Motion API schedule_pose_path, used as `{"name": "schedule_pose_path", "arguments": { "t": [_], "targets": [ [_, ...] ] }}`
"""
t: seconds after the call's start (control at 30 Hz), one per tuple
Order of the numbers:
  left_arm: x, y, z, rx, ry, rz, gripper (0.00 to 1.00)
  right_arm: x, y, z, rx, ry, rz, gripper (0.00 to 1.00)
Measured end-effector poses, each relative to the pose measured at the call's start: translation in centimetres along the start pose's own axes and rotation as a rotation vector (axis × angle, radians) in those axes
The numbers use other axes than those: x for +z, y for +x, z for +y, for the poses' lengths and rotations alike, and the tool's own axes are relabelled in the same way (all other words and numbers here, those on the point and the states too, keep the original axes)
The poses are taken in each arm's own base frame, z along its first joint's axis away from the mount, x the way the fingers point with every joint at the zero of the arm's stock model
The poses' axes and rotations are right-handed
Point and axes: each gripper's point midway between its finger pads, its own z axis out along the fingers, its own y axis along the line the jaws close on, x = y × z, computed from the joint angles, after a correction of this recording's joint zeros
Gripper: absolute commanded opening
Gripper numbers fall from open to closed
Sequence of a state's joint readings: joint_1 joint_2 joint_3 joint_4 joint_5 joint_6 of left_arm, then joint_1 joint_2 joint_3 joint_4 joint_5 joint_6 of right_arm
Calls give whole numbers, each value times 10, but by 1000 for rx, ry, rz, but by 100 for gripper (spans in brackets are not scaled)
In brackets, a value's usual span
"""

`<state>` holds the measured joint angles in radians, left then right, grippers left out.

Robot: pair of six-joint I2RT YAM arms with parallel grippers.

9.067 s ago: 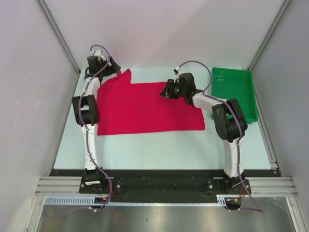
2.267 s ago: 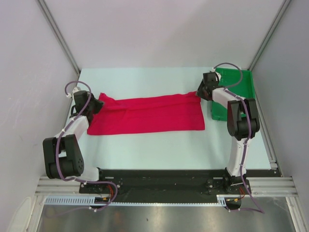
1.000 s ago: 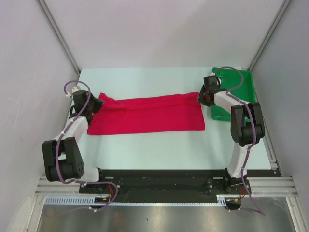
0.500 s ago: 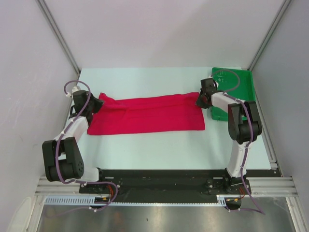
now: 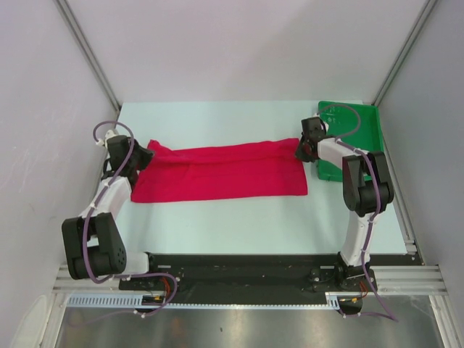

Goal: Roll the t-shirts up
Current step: Fold the T-shirt at the center of the board.

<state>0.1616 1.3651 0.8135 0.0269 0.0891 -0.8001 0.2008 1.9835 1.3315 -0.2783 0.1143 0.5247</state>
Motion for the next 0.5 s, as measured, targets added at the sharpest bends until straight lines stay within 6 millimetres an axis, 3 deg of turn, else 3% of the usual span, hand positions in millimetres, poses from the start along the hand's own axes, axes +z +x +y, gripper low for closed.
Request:
{"name": "schedule_pose_path", "arguments": {
  "t": [0.5],
  "targets": [
    [-14,-13,24,-17,-102,-38,0,-22,-12,-6,-23,29,-30,0]
  ]
}}
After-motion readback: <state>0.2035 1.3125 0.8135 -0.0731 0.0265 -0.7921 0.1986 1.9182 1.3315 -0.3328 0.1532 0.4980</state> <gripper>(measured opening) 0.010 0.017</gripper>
